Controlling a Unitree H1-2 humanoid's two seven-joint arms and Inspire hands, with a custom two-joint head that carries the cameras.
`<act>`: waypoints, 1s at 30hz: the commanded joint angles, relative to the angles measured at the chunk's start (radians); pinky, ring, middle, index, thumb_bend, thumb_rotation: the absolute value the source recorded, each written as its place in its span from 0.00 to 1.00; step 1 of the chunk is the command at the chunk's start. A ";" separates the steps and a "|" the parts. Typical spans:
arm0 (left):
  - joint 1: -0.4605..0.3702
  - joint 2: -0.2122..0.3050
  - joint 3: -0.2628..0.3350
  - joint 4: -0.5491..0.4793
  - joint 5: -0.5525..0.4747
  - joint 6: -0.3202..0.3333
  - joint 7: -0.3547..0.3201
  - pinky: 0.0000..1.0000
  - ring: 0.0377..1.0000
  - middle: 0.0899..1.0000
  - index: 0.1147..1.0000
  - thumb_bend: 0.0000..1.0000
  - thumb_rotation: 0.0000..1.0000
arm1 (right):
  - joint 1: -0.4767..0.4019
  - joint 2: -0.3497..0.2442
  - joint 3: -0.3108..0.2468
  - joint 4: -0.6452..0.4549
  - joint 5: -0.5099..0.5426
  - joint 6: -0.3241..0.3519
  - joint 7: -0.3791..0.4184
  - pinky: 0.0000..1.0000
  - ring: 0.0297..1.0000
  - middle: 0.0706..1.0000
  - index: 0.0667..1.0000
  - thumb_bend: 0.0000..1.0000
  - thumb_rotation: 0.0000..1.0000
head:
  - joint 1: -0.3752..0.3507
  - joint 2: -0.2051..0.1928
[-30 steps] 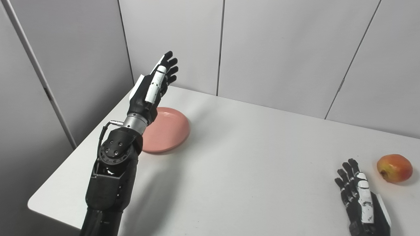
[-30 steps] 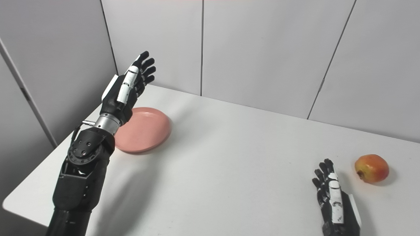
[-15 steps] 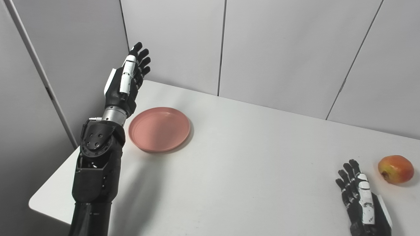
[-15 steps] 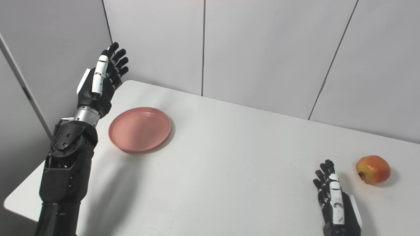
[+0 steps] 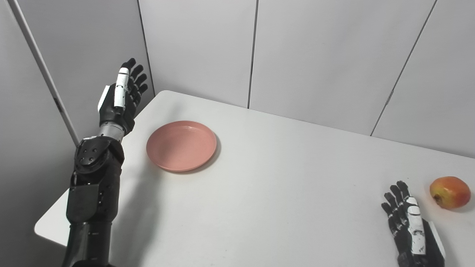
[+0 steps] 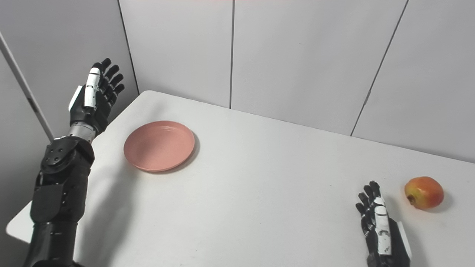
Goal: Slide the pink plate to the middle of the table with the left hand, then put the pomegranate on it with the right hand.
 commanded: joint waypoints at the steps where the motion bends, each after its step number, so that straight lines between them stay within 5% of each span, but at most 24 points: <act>1: -0.031 0.034 0.013 -0.002 -0.018 -0.042 -0.007 0.98 0.96 0.97 0.95 0.37 1.00 | 0.006 -0.004 0.003 0.007 0.007 0.007 0.014 1.00 1.00 1.00 1.00 0.19 1.00 | 0.000 0.002; 30: -0.014 0.026 0.036 0.215 -0.073 -0.097 -0.038 0.97 0.94 0.94 0.93 0.34 1.00 | 0.016 -0.007 0.007 -0.019 0.008 0.027 0.007 1.00 1.00 1.00 1.00 0.19 1.00 | 0.001 0.005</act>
